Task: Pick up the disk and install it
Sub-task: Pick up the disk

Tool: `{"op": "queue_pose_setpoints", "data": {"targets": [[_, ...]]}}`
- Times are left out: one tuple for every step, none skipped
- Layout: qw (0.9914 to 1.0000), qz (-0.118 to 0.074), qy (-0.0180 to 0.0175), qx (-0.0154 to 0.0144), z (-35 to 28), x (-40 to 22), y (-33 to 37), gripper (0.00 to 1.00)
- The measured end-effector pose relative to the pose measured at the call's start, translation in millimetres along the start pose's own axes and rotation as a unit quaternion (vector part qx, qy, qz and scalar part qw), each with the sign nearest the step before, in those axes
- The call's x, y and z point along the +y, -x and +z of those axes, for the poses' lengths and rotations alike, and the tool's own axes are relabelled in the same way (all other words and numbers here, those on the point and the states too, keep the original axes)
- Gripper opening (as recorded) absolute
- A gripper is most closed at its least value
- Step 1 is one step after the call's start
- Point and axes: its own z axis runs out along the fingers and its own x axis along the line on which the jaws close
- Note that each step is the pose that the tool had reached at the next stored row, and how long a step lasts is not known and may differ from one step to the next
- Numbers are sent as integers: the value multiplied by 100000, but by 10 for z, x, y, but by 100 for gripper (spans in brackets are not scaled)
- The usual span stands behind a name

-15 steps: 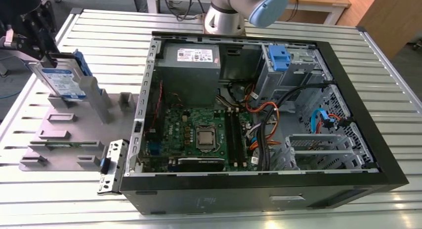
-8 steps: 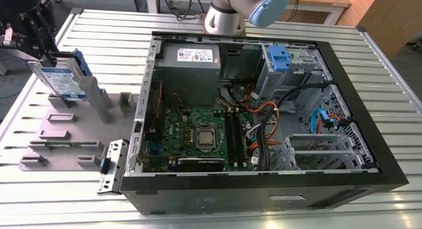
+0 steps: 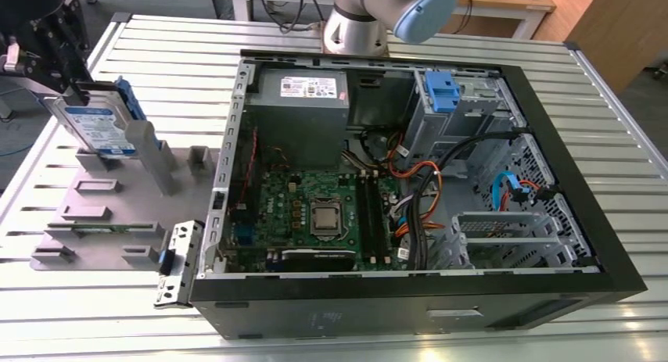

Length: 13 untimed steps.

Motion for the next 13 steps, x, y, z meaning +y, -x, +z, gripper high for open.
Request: {"op": "queue_pose_setpoints", "data": {"targets": [[100000, 1, -12, -6, -8, 0, 1, 35], [100000, 0, -26, -14, -18, 1, 1, 35], [100000, 1, -23, -13, -31, 1, 2, 35], [100000, 1, -26, -15, -45, 2, 2, 35], [100000, 1, -24, -11, -61, 3, 3, 35], [100000, 0, -25, -13, -76, 3, 4, 35], [100000, 0, -26, -16, -92, 4, 5, 35], [100000, -1, -29, -18, -107, 5, 5, 35], [100000, 0, -30, -18, -122, 5, 6, 35], [100000, 1, -30, -17, -137, 6, 7, 35], [100000, -1, -24, -14, -155, 7, 8, 35], [100000, 0, -29, -17, -171, 7, 9, 35], [100000, 1, -26, -15, -188, 8, 9, 35]]}}
